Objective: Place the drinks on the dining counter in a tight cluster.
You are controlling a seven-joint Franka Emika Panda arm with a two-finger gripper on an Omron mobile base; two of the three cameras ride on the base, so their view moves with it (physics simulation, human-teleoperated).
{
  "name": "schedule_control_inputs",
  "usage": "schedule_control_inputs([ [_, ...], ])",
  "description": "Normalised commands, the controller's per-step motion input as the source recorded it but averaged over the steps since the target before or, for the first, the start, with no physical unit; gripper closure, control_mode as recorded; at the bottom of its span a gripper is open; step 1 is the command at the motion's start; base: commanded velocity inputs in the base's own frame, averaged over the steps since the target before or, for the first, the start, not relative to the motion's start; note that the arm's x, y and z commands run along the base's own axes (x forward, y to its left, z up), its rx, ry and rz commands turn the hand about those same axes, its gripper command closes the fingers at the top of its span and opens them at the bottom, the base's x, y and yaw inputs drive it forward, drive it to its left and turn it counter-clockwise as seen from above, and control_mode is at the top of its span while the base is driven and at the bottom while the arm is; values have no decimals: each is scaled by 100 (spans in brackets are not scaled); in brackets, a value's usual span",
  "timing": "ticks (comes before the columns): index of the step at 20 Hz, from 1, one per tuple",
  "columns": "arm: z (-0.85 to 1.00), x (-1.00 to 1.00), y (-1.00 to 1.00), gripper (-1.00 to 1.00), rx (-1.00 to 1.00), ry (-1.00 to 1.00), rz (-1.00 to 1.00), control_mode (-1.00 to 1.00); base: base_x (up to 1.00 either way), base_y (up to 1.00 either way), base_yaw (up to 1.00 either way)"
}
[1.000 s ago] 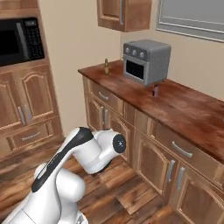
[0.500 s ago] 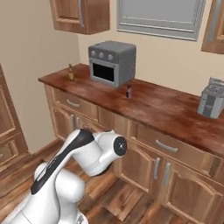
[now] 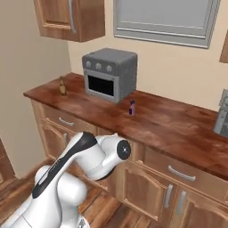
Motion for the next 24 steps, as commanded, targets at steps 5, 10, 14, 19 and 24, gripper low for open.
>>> schedule_control_inputs([
  [5, 0, 0, 0, -100, 0, 0, 0, 100, 73, 31, -35],
  [10, 0, 0, 0, -100, 0, 0, 0, 100, 64, 32, -45],
  [14, 0, 0, 0, -100, 0, 0, 0, 100, 72, 23, -32],
  [19, 0, 0, 0, -100, 0, 0, 0, 100, 79, 14, -16],
  [24, 0, 0, 0, -100, 0, 0, 0, 100, 66, 17, -3],
])
